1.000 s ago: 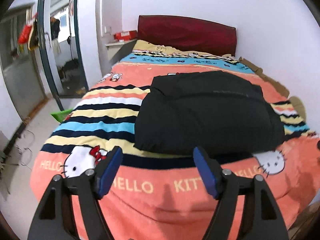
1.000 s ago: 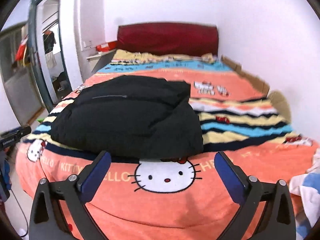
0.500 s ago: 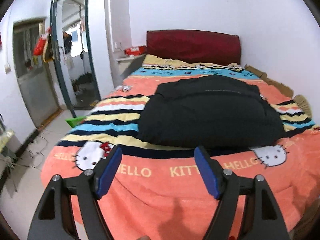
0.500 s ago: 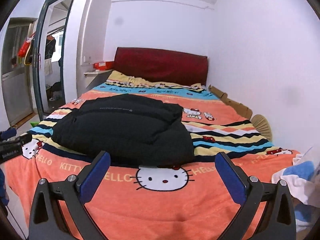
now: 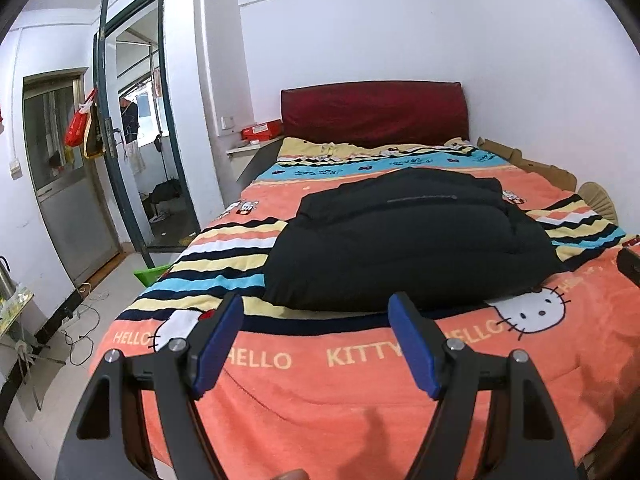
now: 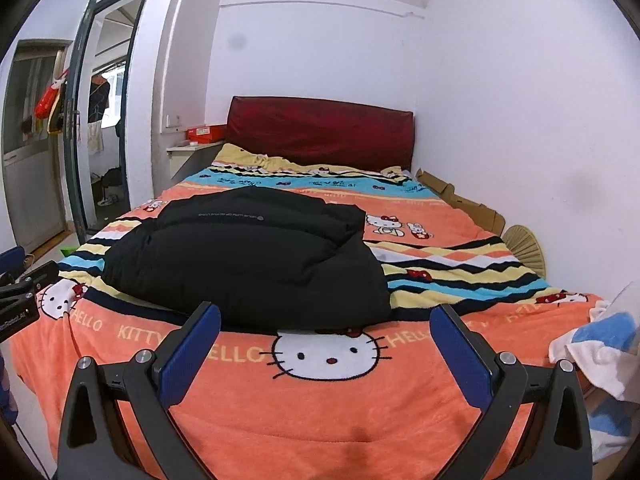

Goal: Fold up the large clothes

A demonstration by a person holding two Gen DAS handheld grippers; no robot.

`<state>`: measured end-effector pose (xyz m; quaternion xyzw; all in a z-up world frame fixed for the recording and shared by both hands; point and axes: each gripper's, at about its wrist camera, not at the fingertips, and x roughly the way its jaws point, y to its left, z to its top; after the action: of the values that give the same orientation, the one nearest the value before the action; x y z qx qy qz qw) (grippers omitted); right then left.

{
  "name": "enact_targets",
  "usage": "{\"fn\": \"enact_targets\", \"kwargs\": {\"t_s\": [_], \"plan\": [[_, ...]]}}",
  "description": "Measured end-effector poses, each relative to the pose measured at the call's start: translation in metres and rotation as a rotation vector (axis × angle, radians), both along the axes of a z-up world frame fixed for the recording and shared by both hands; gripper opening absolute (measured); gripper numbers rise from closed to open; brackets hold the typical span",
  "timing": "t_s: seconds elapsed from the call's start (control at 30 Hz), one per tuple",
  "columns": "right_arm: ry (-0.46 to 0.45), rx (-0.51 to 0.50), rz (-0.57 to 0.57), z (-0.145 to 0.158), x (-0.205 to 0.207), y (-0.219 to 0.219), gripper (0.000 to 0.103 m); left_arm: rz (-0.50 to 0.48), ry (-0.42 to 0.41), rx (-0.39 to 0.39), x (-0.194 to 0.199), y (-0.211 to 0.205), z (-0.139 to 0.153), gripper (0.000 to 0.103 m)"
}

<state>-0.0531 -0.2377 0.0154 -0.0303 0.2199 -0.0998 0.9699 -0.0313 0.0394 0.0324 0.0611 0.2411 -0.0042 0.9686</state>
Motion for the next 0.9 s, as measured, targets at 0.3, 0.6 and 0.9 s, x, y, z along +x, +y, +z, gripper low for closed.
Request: {"fn": "enact_targets", "kwargs": {"t_s": [0.3, 0.6, 0.9], "plan": [[0.032, 0.027, -0.015, -0.012, 0.009, -0.009, 0.103, -0.016, 0.028, 0.011, 0.010, -0.008, -0.011, 0.074], [0.065, 0.032, -0.029, -0.022, 0.019, -0.016, 0.103, -0.014, 0.059, 0.015, 0.023, -0.008, -0.024, 0.074], [0.101, 0.050, -0.030, -0.033, 0.028, -0.022, 0.103, -0.005, 0.093, 0.013, 0.032, -0.006, -0.035, 0.074]]}}
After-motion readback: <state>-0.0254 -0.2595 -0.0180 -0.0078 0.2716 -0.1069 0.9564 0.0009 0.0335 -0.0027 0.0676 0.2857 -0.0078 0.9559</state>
